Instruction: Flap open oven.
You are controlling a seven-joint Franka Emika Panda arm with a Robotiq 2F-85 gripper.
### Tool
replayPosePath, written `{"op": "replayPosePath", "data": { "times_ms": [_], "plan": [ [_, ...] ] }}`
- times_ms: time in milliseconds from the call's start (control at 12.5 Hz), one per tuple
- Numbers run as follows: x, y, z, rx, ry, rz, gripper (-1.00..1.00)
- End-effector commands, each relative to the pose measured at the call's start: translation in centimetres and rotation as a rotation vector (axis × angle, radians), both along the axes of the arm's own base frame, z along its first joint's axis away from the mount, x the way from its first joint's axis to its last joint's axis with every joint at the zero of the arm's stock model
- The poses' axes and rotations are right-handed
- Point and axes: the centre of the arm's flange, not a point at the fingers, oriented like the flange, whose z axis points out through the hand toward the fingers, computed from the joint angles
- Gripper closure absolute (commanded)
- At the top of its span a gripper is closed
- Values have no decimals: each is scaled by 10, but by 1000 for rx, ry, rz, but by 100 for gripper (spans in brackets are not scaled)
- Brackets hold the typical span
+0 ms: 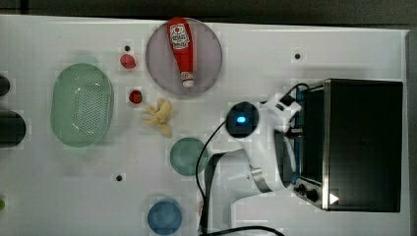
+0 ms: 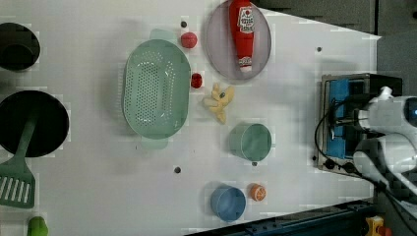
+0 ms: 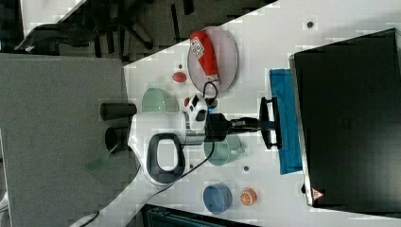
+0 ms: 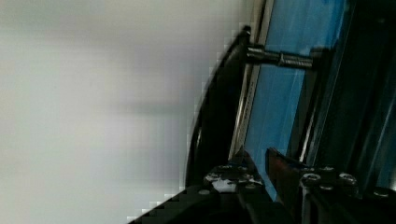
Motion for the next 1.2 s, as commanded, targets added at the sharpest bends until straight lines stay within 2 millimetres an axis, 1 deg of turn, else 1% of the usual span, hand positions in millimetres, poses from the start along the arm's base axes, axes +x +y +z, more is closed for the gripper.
{"op": "replayPosePath", "data": {
  "times_ms": [80,240,320,480,720,800,880,960,1040,1120,1200],
  "plan": [
    [-4,53,-44,-66,-34,-66,65],
    [-6,71,-71,-97,-46,-104,65],
    [-4,76,-83,-112,-55,-123,65],
    [-1,85,-106,-130,-36,-106,65],
    [12,97,-133,-110,-39,-68,65],
    [17,97,-132,-111,-47,-69,65],
    [22,97,-126,-105,-64,-70,65],
    [28,100,-114,-88,-93,-83,65],
    [35,101,-96,-57,-130,-132,65],
    [42,101,-72,-9,-176,-212,65],
    [49,101,-44,50,-226,-306,65]
  ]
}}
